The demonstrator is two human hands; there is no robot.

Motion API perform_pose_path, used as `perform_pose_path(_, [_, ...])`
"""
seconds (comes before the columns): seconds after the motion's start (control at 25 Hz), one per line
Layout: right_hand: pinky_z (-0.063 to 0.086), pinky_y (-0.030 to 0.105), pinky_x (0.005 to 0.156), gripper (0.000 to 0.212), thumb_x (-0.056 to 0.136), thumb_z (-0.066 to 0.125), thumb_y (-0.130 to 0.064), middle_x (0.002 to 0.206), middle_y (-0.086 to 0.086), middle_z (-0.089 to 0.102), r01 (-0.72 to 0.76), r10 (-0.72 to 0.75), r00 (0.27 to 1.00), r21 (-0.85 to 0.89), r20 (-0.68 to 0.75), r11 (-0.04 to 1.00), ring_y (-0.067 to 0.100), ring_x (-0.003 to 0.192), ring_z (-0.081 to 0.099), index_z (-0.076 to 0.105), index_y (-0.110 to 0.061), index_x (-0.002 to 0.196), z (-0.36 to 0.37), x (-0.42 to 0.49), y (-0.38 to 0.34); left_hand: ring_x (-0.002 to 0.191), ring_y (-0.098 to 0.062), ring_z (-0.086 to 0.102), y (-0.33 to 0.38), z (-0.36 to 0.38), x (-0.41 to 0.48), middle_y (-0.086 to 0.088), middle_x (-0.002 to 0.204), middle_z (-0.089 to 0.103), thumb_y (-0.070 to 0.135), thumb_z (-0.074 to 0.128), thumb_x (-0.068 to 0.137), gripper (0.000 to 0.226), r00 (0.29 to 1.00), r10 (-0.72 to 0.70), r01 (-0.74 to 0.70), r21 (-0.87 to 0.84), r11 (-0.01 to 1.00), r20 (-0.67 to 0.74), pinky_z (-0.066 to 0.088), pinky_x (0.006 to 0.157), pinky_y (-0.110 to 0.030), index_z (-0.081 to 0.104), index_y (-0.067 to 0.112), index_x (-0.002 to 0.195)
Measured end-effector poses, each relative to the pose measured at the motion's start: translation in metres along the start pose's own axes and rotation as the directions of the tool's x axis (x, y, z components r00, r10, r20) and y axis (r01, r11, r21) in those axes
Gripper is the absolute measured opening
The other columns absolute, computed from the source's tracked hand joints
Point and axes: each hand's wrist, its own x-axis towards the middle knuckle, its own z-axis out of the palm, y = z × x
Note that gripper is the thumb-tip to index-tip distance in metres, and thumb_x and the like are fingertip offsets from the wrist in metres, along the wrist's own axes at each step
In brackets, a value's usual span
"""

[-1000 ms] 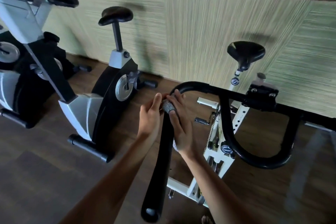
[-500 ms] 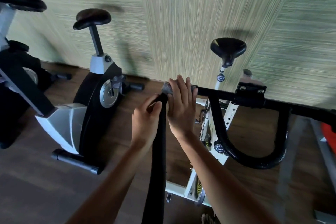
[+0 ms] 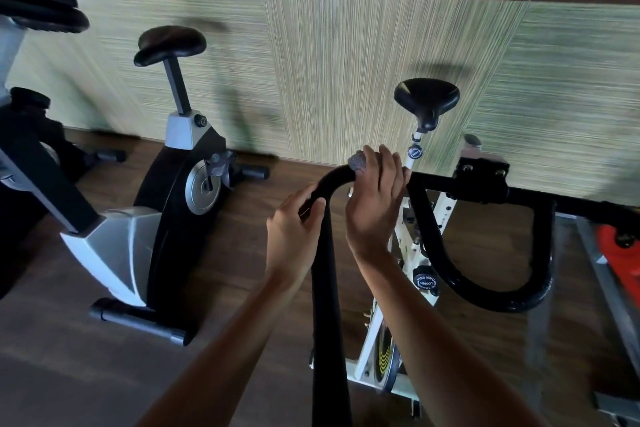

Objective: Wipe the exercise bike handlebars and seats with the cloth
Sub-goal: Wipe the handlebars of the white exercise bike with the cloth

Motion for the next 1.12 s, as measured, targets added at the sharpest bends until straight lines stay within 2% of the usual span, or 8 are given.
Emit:
perform_pose_path(0.16, [0.034,0.052,0.115,0.042,0.099,0.059,-0.001,0.14,0.011,0.055,0.187,-0.183,0.98,-0.054,0.072,0.981,0.032,0.136,0.047,0.056,-0.01,0.139,-0.005,0.001,0.015,0.113,0.001,0.062,0.001,0.002,-0.001,0.009,0.125,0.07,0.021,0.059,0.099,0.032,1.0,0.013,-0.013,0.031,0.999,-0.013,0.043,0.101,-0.012,0.067,0.02,0.13])
perform_pose_path(0.28, [0.035,0.054,0.112,0.039,0.099,0.056,-0.001,0.136,0.011,0.056,0.082,-0.083,0.994,0.017,0.07,0.996,0.031,0.131,0.05,0.056,-0.009,0.137,-0.007,0.005,0.014,0.111,0.004,0.06,0.003,0.003,-0.003,0.007,0.126,0.069,0.02,0.058,0.1,0.033,1.0,-0.011,0.011,0.035,0.999,-0.015,0.038,0.094,0.001,0.066,0.018,0.131])
perform_pose_path(0.44, [0.039,0.053,0.107,0.035,0.103,0.048,-0.005,0.133,0.007,0.056,0.019,-0.061,0.99,0.307,0.127,0.952,0.022,0.126,0.048,0.055,-0.008,0.137,-0.035,0.005,-0.003,0.109,-0.005,0.067,0.0,0.002,-0.01,0.006,0.126,0.069,0.018,0.056,0.1,0.033,1.0,0.016,-0.016,0.007,1.0,0.014,0.052,0.098,-0.024,0.064,0.021,0.132])
perform_pose_path(0.52, [0.037,0.043,0.112,0.036,0.105,0.044,-0.009,0.138,0.003,0.054,-0.063,-0.023,0.979,0.409,0.201,0.91,0.016,0.13,0.046,0.053,-0.009,0.14,-0.067,-0.006,-0.012,0.113,-0.011,0.066,-0.002,-0.001,-0.019,0.005,0.127,0.068,0.014,0.059,0.097,0.031,0.998,0.059,-0.059,0.03,0.998,0.0,0.052,0.099,-0.031,0.066,0.017,0.128])
perform_pose_path(0.68, [0.032,0.011,0.106,0.039,0.102,0.039,-0.012,0.135,-0.002,0.055,-0.229,0.07,0.942,0.473,0.329,0.851,0.007,0.128,0.049,0.055,-0.009,0.137,-0.124,-0.038,-0.043,0.124,-0.013,0.056,-0.005,-0.016,-0.046,-0.002,0.132,0.063,0.006,0.065,0.093,0.027,0.983,0.172,-0.175,0.058,0.983,0.057,0.034,0.102,-0.008,0.072,0.013,0.118])
perform_pose_path(0.76, [0.032,0.008,0.103,0.038,0.101,0.039,-0.013,0.133,-0.002,0.057,-0.27,0.114,0.937,0.473,0.331,0.839,0.002,0.126,0.05,0.056,-0.011,0.136,-0.145,-0.054,-0.054,0.124,-0.013,0.056,-0.01,-0.026,-0.06,-0.001,0.132,0.063,0.007,0.066,0.092,0.024,0.967,0.227,-0.234,0.045,0.971,0.112,0.035,0.104,-0.014,0.074,0.014,0.113])
perform_pose_path(0.92, [0.035,0.007,0.1,0.034,0.104,0.042,-0.012,0.13,-0.007,0.056,-0.317,0.203,0.938,0.463,0.28,0.828,-0.008,0.122,0.049,0.054,-0.017,0.136,-0.192,-0.083,-0.081,0.096,0.009,0.061,0.005,-0.063,-0.099,0.024,0.099,0.067,0.008,0.066,0.093,0.013,0.887,0.344,-0.302,-0.176,0.937,0.308,0.041,0.089,-0.008,0.076,0.016,0.096])
perform_pose_path(1.12, [0.043,0.031,0.109,0.034,0.106,0.044,-0.006,0.132,-0.004,0.059,-0.351,0.295,0.937,0.495,0.189,0.795,0.009,0.127,0.054,0.056,-0.019,0.135,-0.231,-0.123,-0.109,0.089,-0.013,0.07,0.019,-0.095,-0.138,0.003,0.091,0.075,0.032,0.055,0.1,0.026,0.757,0.386,-0.222,-0.349,0.911,0.527,0.054,0.085,-0.04,0.075,0.015,0.098])
